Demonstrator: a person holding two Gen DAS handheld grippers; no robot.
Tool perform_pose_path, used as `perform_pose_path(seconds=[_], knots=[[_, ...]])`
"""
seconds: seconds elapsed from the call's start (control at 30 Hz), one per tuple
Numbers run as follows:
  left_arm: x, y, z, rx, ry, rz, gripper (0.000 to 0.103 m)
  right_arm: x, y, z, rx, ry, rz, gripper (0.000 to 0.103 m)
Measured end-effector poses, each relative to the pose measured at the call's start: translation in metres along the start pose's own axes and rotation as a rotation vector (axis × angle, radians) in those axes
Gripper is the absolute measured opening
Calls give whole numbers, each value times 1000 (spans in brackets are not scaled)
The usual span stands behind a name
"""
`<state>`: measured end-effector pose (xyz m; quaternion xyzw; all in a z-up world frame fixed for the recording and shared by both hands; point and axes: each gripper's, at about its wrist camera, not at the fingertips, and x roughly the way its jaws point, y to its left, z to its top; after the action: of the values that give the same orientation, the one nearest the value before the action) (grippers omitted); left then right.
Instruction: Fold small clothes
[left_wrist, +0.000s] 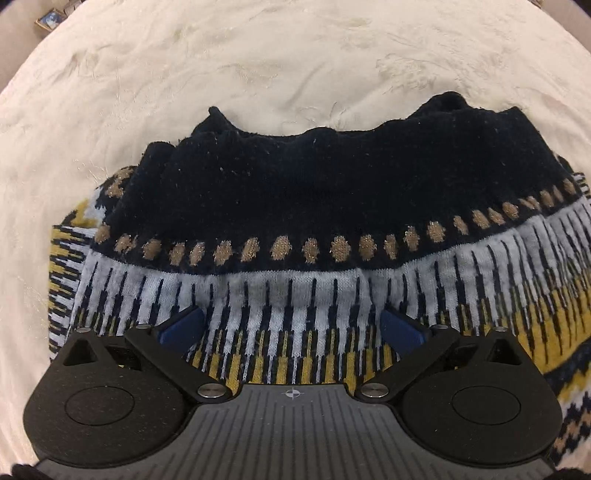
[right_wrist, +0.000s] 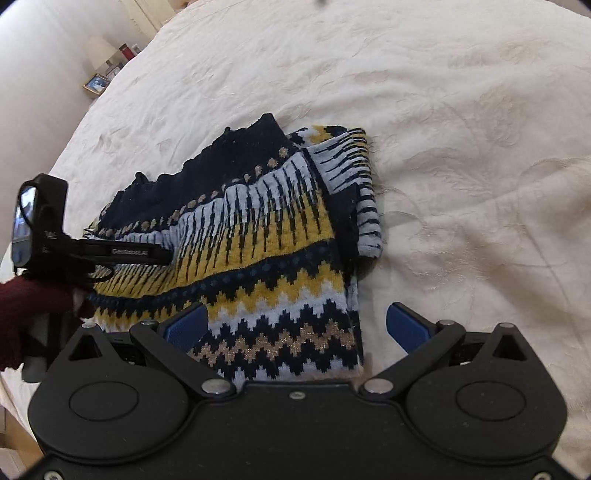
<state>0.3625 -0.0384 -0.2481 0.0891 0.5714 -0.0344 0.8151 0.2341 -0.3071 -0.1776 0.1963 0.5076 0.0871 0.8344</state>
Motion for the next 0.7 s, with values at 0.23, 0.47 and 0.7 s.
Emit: perform_pose_path(seconds=[0.23, 0.47, 0.7], knots=[[0, 6, -3, -4, 3, -23, 103, 24, -27, 21, 119, 39, 118, 103], [-1, 5, -2, -10, 7, -15, 103, 65, -60, 47, 256, 97, 188, 103], [-25, 6, -10, -47, -7, -36, 102, 91, -56, 67, 224, 142, 262, 103]])
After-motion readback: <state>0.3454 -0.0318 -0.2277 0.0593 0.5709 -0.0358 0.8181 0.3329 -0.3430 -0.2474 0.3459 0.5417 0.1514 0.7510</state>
